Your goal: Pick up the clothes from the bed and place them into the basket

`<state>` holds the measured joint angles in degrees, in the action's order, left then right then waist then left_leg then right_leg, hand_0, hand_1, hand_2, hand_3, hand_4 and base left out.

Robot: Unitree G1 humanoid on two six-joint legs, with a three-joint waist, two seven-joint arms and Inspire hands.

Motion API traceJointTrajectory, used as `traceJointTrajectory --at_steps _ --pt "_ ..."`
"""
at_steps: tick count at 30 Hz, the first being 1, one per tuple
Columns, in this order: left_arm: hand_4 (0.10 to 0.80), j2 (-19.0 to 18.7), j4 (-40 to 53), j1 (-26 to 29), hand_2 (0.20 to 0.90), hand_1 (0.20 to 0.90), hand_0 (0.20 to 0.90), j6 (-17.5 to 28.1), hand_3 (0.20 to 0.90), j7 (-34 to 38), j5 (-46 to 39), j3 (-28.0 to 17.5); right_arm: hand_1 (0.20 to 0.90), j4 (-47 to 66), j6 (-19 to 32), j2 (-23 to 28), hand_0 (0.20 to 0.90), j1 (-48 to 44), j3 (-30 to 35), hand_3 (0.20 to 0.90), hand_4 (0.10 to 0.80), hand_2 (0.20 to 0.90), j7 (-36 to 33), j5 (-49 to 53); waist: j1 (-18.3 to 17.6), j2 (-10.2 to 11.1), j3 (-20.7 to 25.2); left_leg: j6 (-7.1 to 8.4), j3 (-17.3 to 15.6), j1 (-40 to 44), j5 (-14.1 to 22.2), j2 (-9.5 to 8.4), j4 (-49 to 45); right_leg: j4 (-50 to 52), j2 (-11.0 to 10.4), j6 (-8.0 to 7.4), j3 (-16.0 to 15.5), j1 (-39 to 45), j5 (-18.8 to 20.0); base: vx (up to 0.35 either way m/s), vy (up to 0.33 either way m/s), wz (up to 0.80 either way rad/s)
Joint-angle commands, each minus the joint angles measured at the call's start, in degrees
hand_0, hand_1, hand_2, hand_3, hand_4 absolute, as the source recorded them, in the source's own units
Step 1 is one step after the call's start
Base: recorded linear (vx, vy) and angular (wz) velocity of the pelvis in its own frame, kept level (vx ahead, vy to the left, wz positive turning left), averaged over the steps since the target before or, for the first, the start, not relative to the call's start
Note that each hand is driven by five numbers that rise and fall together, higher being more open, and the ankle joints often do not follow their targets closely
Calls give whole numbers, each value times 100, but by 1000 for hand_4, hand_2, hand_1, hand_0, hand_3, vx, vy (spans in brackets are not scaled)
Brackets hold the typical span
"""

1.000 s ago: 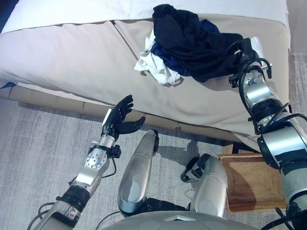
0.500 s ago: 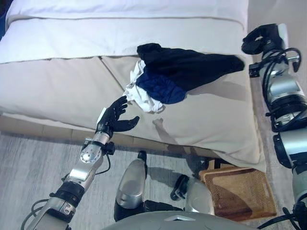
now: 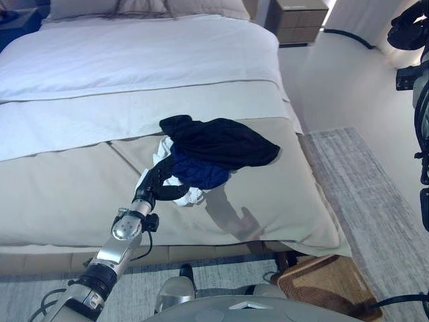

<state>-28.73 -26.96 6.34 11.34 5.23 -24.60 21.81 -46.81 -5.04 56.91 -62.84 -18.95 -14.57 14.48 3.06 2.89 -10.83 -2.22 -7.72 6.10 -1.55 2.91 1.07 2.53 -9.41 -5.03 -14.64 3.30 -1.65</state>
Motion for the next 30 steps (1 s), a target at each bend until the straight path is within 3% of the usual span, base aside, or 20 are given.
traceJointTrajectory --at_steps 1,5,6,7,8,13,20,30 --pt "800 26 67 172 900 900 900 423 900 -30 236 142 300 382 449 789 300 -313 -229 200 100 300 130 -91 -95 -20 696 579 -204 1 389 117 98 -339 215 23 -14 227 110 3 4 -20" --pt "800 144 -89 215 900 900 900 375 900 -60 269 63 300 629 389 678 300 109 -46 200 100 300 480 121 -209 -13 723 553 -292 36 439 122 56 -392 241 35 127 213 123 36 2 -17" --pt "800 171 -100 231 900 900 900 332 900 -56 271 28 396 738 358 571 396 335 90 313 213 396 596 99 -222 -18 719 548 -310 21 447 125 24 -380 230 33 135 205 123 45 -10 -21" --pt "800 211 -100 243 900 900 900 279 900 -52 288 -14 676 869 310 453 676 565 214 639 539 676 682 61 -226 -28 712 548 -315 12 444 124 23 -387 219 28 127 203 130 45 -9 -23" --pt "800 220 -95 242 900 900 900 254 900 -53 302 -29 900 949 274 389 900 698 284 900 800 900 680 27 -217 -24 708 544 -309 14 438 119 30 -398 219 29 123 210 136 45 -5 -17" --pt "800 283 -57 179 900 900 900 37 900 22 317 -146 900 886 157 -116 900 1066 388 900 800 900 837 -69 -68 -48 669 514 -185 4 444 62 50 -412 204 53 44 272 102 51 -17 2" --pt "800 263 -116 -117 900 900 900 -7 900 83 211 -372 900 757 142 -383 900 1072 204 900 800 900 903 -248 172 -56 653 513 -25 -3 407 21 117 -434 174 67 -150 365 73 29 -16 20" --pt "800 348 -86 -363 900 900 900 -52 900 94 180 -463 900 544 516 -698 900 993 34 900 800 900 695 -507 536 -78 589 501 278 -118 359 -55 109 -385 112 89 -378 424 22 18 3 18"
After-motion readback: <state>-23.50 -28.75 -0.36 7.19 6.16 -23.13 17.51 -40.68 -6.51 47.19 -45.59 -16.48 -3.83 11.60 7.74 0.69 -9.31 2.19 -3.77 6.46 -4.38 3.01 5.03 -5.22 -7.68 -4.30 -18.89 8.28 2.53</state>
